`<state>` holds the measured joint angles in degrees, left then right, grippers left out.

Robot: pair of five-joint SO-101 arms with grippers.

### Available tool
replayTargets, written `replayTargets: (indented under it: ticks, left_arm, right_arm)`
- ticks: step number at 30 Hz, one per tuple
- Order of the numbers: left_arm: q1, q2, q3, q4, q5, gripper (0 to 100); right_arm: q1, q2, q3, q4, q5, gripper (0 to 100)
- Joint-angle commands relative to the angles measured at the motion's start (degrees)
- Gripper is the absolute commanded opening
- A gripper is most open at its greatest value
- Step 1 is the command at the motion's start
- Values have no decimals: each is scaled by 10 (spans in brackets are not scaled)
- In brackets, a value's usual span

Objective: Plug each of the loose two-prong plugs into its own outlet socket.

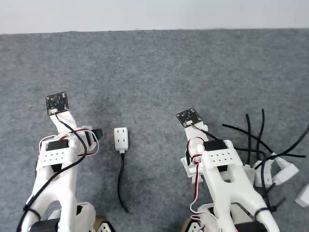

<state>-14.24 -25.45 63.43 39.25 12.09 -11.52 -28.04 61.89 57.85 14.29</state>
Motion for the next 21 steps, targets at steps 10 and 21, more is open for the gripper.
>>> replayTargets:
  ticks: [10,21]
  left_arm:
    - [3,1,-30,-10,-4,290]
    - [3,1,-30,-10,-4,290]
  right_arm:
    - [-10,4,-1,-11,10,136]
    - [-10,96,-53,0,-3,135]
